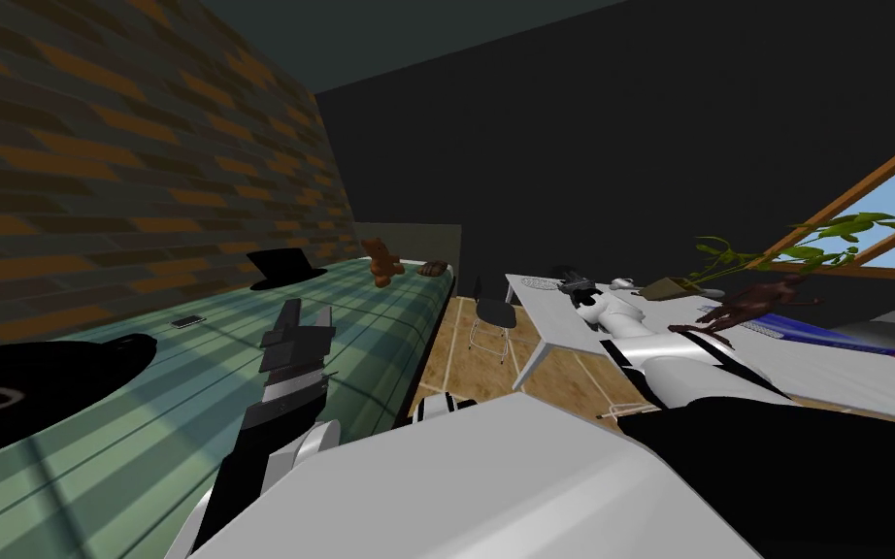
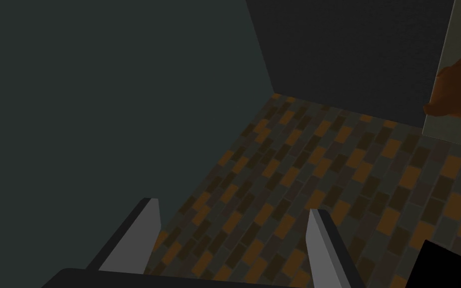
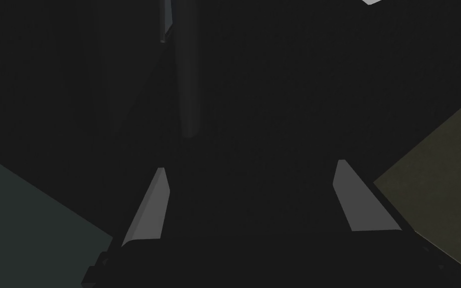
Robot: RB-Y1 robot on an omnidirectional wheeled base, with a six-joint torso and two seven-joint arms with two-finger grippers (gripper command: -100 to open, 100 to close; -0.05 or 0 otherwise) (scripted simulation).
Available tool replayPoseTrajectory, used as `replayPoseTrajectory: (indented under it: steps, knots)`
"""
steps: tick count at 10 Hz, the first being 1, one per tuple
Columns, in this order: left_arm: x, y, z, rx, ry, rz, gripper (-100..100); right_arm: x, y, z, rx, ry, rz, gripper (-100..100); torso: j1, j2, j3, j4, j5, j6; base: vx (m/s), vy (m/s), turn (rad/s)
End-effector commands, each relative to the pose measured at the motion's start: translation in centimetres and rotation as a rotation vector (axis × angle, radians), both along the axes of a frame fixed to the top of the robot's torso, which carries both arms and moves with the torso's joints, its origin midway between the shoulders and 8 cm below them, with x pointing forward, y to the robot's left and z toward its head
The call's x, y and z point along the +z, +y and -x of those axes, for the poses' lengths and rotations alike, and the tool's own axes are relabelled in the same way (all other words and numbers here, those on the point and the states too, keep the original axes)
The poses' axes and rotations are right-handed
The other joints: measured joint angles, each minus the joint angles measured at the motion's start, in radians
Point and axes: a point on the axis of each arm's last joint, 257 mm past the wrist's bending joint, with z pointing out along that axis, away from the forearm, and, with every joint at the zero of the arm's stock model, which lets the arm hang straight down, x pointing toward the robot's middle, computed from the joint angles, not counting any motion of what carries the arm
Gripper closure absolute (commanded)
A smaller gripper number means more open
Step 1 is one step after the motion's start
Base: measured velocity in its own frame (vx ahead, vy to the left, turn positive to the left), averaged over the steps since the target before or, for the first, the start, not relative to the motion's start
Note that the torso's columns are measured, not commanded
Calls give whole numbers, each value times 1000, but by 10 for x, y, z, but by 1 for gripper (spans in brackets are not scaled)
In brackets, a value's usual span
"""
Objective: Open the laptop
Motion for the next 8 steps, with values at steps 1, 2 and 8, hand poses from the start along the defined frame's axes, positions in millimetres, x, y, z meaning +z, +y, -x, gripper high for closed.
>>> replayPoseTrajectory:
  steps: [1, 2, 8]
  knots:
    - [0, 0, 0, 0, 0, 0, 0, -9, -7, 8, -18, 12, -12, -100, 0, 0, 0, 0, 0, 0, 0, 0, 0]
    - [0, 0, 0, 0, 0, 0, 0, 1, -24, 28, -41, 31, 13, -100, 0, 1, 0, 0, 0, 0, -3, 22, 178]
    - [0, 0, 0, 0, 0, 0, 0, 1, -24, 28, -43, 11, -9, 0, 1, 0, 0, 0, 0, 0, -1, 8, 17]
